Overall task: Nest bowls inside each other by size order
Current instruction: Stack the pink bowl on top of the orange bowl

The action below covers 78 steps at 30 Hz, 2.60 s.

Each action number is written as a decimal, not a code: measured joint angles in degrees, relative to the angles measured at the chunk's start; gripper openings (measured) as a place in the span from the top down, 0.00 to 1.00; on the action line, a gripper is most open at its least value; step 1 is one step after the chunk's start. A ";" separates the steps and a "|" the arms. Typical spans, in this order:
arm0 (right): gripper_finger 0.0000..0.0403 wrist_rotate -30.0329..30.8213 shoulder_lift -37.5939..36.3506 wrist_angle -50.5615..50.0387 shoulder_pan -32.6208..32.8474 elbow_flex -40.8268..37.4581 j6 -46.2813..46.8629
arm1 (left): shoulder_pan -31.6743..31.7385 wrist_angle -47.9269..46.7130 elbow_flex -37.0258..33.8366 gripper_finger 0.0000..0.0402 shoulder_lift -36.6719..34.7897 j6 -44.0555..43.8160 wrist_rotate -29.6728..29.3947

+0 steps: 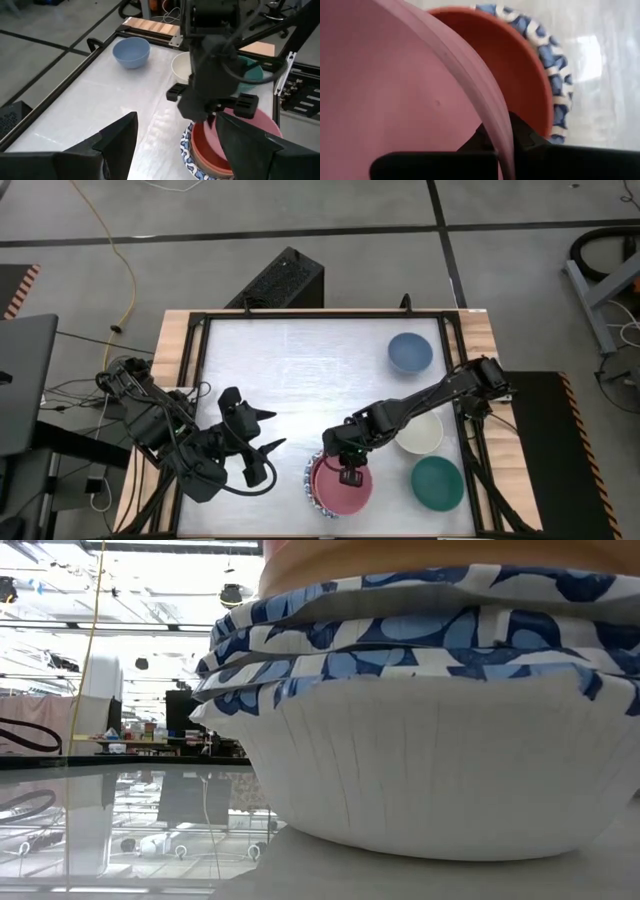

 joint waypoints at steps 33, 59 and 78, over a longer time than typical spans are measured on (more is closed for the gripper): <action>0.49 -6.32 -4.15 -1.07 -4.54 0.01 -5.68 | 0.02 -0.17 -0.04 0.36 0.02 -0.20 0.07; 0.49 -9.87 -2.83 -1.83 -6.74 0.92 -12.03 | 0.02 -0.20 -0.04 0.36 0.04 -0.20 2.92; 0.54 -13.73 -14.20 -7.72 -9.22 2.15 -16.69 | 0.02 -0.98 -0.04 0.36 0.04 0.00 3.28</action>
